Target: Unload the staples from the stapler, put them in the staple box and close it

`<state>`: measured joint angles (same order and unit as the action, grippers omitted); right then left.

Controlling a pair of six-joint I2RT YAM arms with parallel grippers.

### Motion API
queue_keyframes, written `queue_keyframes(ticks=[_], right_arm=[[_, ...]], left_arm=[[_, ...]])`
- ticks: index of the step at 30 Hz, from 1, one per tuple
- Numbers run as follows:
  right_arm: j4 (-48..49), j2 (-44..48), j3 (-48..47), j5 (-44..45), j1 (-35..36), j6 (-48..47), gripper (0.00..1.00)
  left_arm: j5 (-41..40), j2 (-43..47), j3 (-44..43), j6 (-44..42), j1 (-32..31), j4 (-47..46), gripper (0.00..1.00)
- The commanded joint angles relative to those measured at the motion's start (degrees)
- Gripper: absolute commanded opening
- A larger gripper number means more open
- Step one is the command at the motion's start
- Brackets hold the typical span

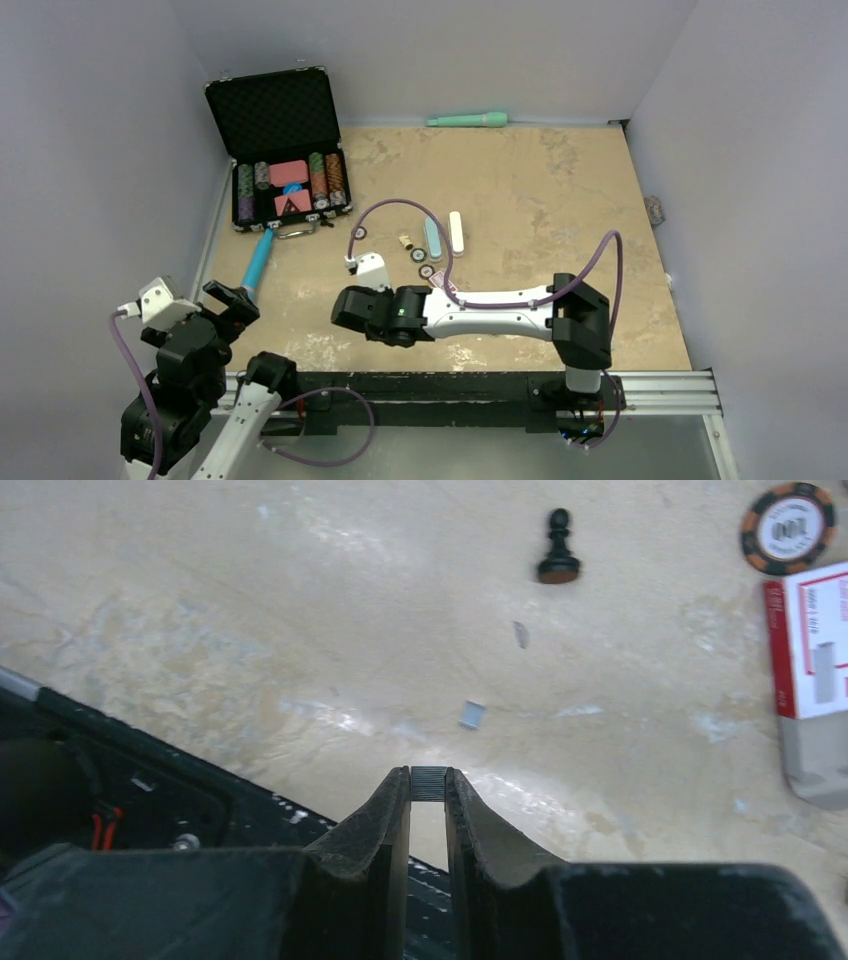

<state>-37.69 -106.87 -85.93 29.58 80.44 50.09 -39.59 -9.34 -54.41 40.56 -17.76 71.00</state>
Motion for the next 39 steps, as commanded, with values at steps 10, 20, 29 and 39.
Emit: queue_keyframes(ticks=[10,20,29,39], right_arm=[[1.06,17.22,18.2,3.15,-10.89,0.64,0.19],[6.25,22.81,28.99,0.44,-19.91,-0.73,0.19],[7.04,15.11,28.99,2.05,-21.82,-3.0,0.19],[7.28,12.55,29.07,2.58,-21.82,-3.61,0.2]], left_arm=[[10.91,-4.77,2.36,-8.27,0.18,-7.89,1.0],[11.82,-5.11,2.66,-8.83,0.18,-8.56,1.0],[11.69,-4.99,2.66,-8.83,0.18,-8.53,1.0],[11.49,-5.02,2.73,-8.92,0.18,-8.6,1.0]])
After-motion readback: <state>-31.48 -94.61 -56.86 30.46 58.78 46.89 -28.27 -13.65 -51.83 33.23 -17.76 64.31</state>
